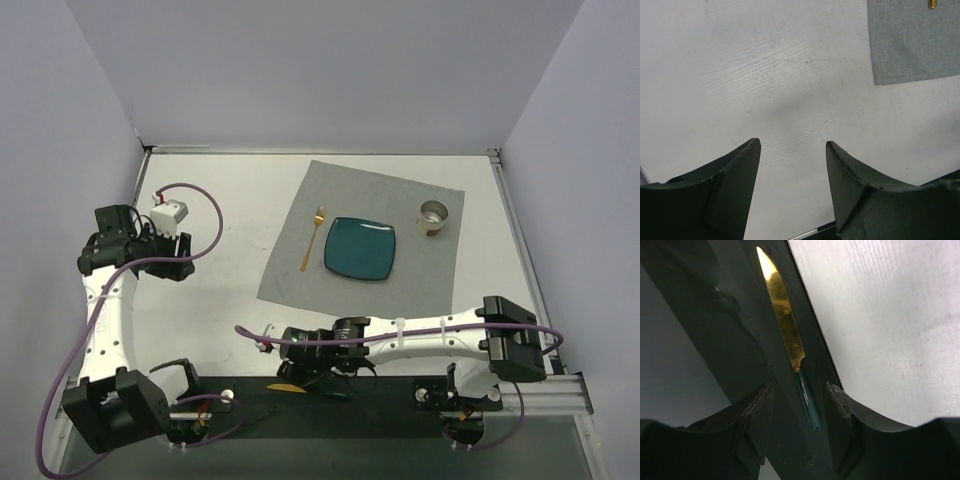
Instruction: Set the dinner table for one person
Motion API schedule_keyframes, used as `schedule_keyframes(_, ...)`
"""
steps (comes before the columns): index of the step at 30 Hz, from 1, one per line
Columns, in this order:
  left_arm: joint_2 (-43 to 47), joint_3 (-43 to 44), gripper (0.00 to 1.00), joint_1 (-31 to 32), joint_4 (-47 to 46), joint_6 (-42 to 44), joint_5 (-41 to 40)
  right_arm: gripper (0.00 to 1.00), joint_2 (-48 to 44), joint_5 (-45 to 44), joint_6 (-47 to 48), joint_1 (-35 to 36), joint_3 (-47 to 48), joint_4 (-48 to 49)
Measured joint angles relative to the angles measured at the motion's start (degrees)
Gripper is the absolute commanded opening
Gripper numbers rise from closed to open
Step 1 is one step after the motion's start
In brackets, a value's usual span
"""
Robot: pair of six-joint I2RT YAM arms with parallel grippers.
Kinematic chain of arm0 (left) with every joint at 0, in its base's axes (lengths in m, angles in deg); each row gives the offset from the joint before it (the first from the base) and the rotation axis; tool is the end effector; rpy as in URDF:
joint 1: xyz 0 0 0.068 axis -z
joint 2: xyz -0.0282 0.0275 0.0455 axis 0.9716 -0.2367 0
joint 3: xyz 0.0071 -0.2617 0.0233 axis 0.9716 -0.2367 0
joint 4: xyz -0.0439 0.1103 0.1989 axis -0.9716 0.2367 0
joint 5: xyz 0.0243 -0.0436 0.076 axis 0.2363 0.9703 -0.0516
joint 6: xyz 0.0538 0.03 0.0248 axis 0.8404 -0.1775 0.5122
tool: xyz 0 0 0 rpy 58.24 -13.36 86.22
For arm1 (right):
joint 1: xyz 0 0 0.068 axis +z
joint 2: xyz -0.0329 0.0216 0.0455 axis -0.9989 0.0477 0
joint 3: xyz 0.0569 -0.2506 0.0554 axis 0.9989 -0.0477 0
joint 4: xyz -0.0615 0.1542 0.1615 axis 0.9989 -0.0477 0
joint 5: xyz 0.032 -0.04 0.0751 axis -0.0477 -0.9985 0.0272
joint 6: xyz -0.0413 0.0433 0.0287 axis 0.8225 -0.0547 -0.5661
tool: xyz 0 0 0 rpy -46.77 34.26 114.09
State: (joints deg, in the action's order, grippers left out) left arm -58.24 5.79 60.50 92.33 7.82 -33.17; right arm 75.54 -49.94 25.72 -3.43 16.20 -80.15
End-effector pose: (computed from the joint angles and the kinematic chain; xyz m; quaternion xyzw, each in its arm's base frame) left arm 0.1874 0.0290 0.2824 0.1524 0.9257 -0.1026 0.3307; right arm 0.0279 0.3060 0.2212 -0.5425 0.7699 0.2835 0.1807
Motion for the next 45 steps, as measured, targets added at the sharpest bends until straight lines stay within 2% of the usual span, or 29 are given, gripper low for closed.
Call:
schedule_keyframes(11, 1.1, -0.8, 0.66, 0.0, 0.4, 0.1, 0.0, 0.39, 6.2, 0.0, -3.5, 0.3, -6.5, 2.6)
schedule_keyframes(14, 1.1, -0.8, 0.66, 0.0, 0.4, 0.3, 0.0, 0.34, 7.4, -0.2, -4.2, 0.6, -6.4, 3.2)
schedule_keyframes(21, 1.1, -0.9, 0.66, 0.0, 0.4, 0.4, 0.0, 0.02, 8.3, -1.5, -3.8, 1.2, -5.9, 3.3)
schedule_keyframes(22, 1.1, -0.9, 0.66, 0.0, 0.4, 0.4, -0.1, 0.00, 8.3, -1.7, -3.5, 1.4, -5.9, 3.3)
schedule_keyframes(30, 1.0, -0.9, 0.66, 0.0, 0.3, 0.4, -0.2, 0.00, 7.7, -3.0, -2.1, 4.3, -4.3, 1.9)
schedule_keyframes(34, 0.7, -0.9, 0.66, 0.0, 0.3, 0.4, -0.2, 0.00, 3.8, -4.3, -1.4, 3.8, -3.6, 0.7)
schedule_keyframes(39, 0.4, -0.9, 0.66, 0.0, 0.2, 0.4, -0.2, 0.00, -3.6, -5.3, -2.1, -3.0, -2.0, 0.0)
schedule_keyframes(45, 0.0, -0.9, 0.66, 0.0, 0.2, 0.4, -0.2, 0.00, -7.7, -9.9, -8.4, -21.3, -1.7, -1.4)
